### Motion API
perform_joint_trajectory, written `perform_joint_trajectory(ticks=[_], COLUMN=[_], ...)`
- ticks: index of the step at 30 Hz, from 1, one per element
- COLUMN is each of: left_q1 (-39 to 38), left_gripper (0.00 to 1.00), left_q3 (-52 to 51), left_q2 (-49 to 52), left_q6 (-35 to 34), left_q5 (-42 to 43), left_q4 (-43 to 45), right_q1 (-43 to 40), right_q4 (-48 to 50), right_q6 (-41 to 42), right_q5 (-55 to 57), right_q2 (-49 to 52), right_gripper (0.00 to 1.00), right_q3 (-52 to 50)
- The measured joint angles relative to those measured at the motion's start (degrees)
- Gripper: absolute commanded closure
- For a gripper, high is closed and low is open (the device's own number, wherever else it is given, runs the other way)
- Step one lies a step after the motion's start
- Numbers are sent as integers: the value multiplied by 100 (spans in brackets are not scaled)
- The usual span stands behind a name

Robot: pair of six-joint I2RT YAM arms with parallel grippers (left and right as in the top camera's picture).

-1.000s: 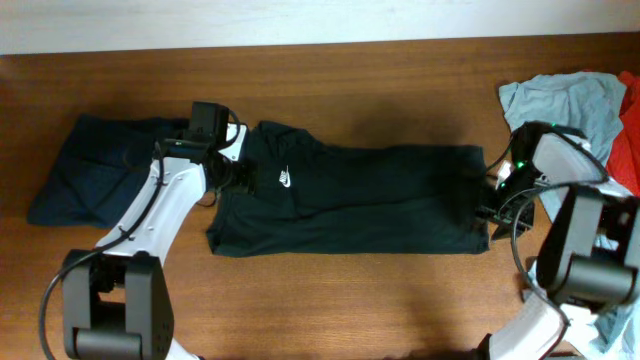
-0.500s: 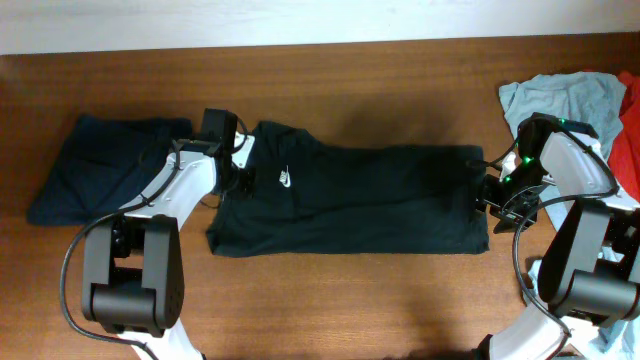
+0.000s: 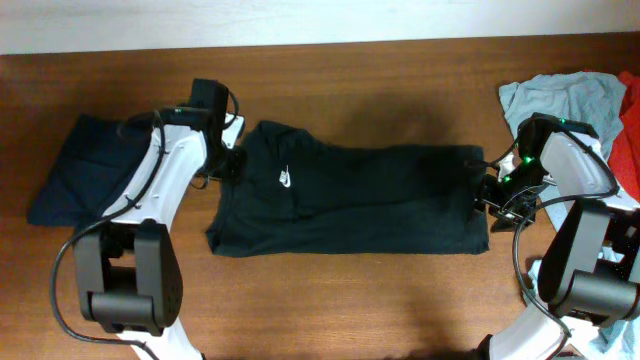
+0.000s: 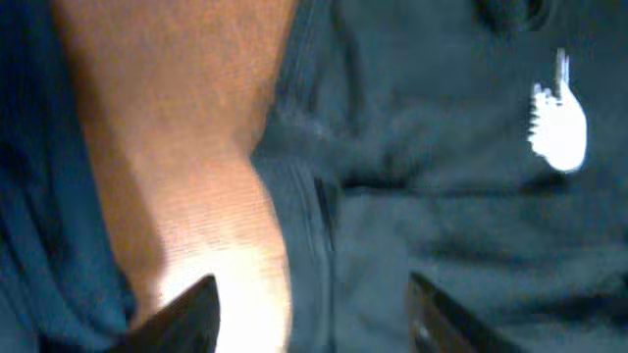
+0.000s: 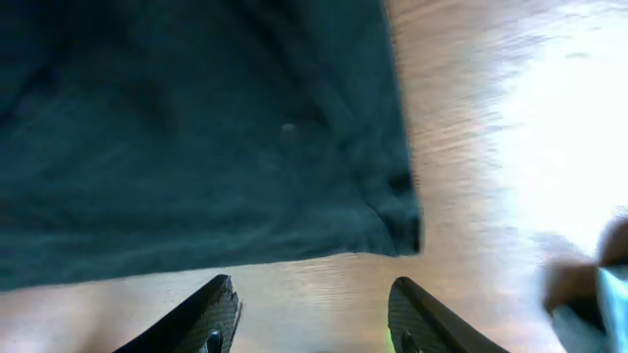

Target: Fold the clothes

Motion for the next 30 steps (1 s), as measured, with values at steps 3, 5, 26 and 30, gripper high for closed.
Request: perform_joint_trajectory(ticks=[3, 5, 26, 30], left_q1=[0, -2, -2, -2], left_gripper=[67, 70, 64, 64], left_q3=[44, -7, -1961, -1971], left_q2=[0, 0, -35, -35], left_q6=[-9, -39, -17, -20], left_q5=[407, 592, 739, 511], left_q4=[-629, -710, 2524, 2614], right_q1=[0, 2, 874, 894], right_q4=[9, -46, 2179, 2199], right_q6=[-522, -761, 258, 667], right_q5=[-649, -1036, -813, -546], right_q2=[0, 0, -299, -402], right_gripper=[45, 46, 46, 46], right_q3=[0, 0, -1561, -1670])
